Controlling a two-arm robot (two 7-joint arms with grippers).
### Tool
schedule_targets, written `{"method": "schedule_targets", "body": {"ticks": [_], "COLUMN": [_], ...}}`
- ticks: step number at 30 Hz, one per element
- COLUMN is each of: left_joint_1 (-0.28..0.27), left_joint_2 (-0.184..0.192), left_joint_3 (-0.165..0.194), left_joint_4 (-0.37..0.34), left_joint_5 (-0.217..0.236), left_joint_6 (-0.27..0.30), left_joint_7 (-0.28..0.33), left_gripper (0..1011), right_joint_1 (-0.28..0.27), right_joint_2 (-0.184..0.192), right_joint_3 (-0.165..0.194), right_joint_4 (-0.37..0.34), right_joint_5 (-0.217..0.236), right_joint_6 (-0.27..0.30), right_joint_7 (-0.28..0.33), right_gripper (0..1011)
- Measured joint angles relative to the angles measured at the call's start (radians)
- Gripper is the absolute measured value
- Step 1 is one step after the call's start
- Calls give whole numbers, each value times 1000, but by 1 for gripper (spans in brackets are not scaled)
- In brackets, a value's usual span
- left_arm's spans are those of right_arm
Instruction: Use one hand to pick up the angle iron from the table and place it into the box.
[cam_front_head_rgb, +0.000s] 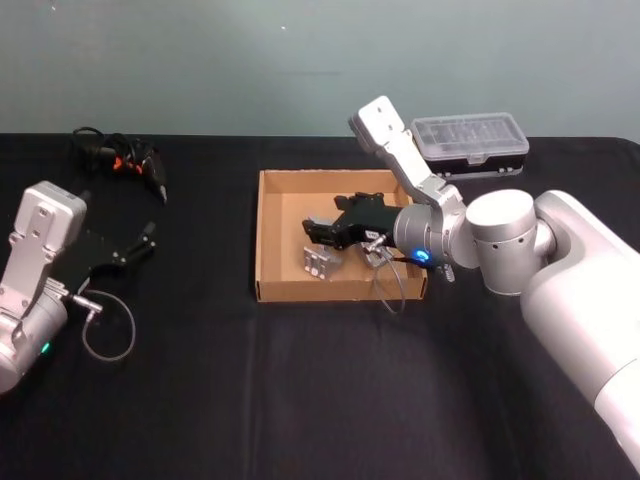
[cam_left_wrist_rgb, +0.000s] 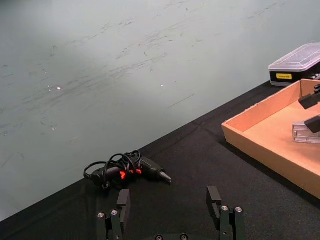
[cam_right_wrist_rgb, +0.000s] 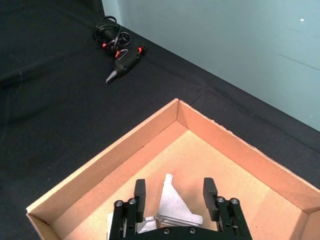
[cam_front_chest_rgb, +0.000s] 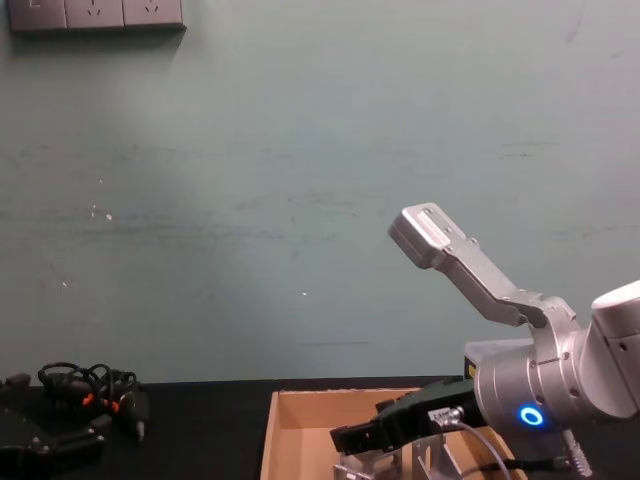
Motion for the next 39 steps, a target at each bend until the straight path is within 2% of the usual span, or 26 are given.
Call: {"method": "schedule_targets", "body": {"ticks": [8, 12, 20, 26, 33, 39], "left_joint_1": [0, 0, 0, 0, 0, 0], "left_joint_2": [0, 0, 0, 0, 0, 0], "left_joint_3": [0, 0, 0, 0, 0, 0], "left_joint_4": [0, 0, 0, 0, 0, 0], "left_joint_5": [0, 0, 0, 0, 0, 0], "left_joint_6": [0, 0, 0, 0, 0, 0], "left_joint_7": [0, 0, 0, 0, 0, 0], "left_gripper": [1000, 1000, 1000, 1000, 1000, 1000], "right_joint_1": [-30, -53, -136, -229, -364, -458], "right_joint_2": [10, 18, 46, 86, 143, 180], "right_joint_3": [24, 40, 71, 98, 162, 223], "right_joint_4": [-51, -91, -224, -365, -531, -617], "right_joint_5": [0, 2, 3, -5, -30, -43], "right_joint_6": [-32, -54, -118, -176, -243, -280], "right_joint_7": [-36, -58, -102, -138, -203, -241], "right_gripper": [944, 1000, 1000, 1000, 1000, 1000]}}
